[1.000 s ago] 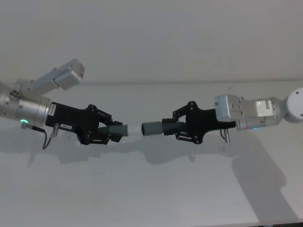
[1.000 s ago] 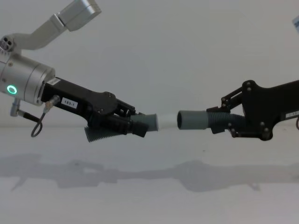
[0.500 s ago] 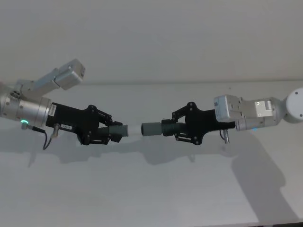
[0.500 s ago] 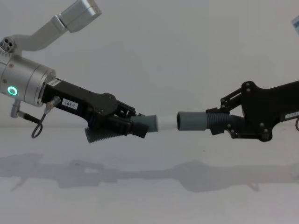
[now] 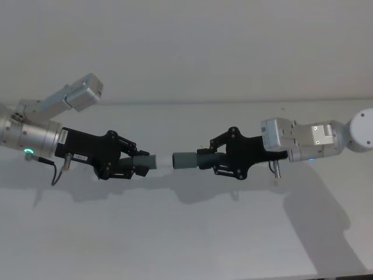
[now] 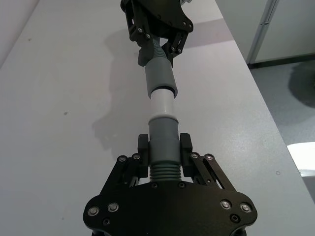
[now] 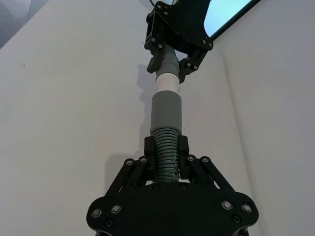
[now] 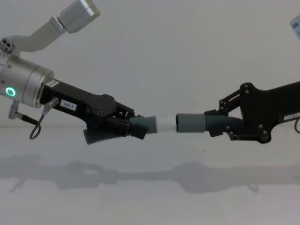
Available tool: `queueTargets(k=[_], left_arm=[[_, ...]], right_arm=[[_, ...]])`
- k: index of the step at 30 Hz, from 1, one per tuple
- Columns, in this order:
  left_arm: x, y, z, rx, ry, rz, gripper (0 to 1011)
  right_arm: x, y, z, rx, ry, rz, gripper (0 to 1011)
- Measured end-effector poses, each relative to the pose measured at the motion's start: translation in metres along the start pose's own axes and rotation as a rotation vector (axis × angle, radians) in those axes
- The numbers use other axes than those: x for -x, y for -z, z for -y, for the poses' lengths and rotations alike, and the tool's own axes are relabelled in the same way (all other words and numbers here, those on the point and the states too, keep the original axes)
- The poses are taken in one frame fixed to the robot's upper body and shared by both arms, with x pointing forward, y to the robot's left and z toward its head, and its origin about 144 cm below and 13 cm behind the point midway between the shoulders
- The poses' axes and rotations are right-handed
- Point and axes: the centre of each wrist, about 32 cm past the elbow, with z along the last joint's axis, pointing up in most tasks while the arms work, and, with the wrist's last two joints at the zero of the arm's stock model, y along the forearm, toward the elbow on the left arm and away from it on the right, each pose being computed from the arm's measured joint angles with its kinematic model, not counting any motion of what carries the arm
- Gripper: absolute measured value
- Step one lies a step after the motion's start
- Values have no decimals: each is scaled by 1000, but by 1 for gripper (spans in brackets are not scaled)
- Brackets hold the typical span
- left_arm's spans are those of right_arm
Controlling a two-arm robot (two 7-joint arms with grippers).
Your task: Use both hands to pick up one end of the pipe from the table, align the ends, and insert them.
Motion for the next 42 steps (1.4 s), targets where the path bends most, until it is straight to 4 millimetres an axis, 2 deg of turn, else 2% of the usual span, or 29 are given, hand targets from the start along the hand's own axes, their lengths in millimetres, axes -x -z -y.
queueTargets(k=[42], left_arm=[[-4, 6, 8, 19, 16, -28, 331]], right_arm=[[-2, -1, -8, -21, -4, 6, 232]])
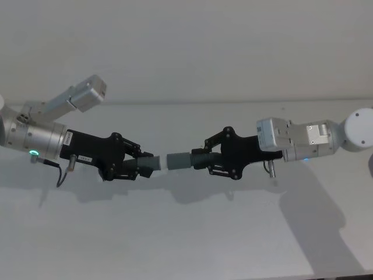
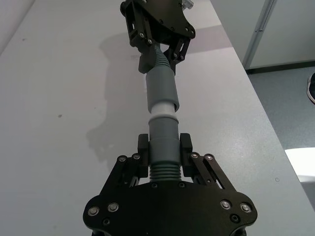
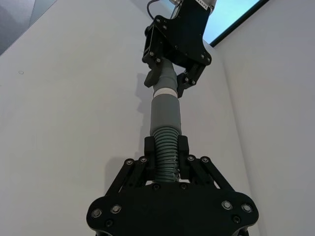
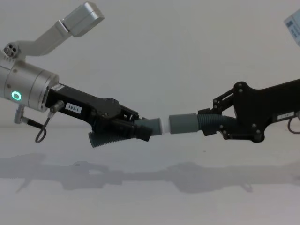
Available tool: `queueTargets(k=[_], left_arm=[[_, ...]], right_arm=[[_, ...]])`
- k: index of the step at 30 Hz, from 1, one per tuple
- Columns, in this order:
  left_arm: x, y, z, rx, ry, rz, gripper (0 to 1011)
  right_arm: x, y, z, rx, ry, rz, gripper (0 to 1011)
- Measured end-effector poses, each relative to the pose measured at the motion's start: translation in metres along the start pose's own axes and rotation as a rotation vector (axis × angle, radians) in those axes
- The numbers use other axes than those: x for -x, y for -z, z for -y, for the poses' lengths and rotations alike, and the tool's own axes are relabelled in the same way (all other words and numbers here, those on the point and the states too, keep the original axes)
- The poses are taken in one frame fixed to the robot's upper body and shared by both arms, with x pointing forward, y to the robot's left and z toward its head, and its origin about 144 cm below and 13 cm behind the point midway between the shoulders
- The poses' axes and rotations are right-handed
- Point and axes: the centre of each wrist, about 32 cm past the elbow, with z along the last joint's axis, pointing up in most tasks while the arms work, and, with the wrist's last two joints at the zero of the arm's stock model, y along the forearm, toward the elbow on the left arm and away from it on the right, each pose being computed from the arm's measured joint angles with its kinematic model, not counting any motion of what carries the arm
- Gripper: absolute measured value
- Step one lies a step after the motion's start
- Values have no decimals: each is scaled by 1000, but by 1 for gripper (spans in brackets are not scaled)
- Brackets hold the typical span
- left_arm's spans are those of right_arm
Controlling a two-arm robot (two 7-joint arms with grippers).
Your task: Use both hands to pick up one end of the pipe from the table, align the ends, and insert them.
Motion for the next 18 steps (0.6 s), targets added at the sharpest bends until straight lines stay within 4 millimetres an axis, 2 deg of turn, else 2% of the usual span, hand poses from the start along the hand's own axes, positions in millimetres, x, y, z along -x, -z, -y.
queueTargets(k=[18], left_arm=[[0, 1, 1, 1, 1, -2, 331]], right_arm=[[-1, -1, -1, -4, 1, 3, 232]])
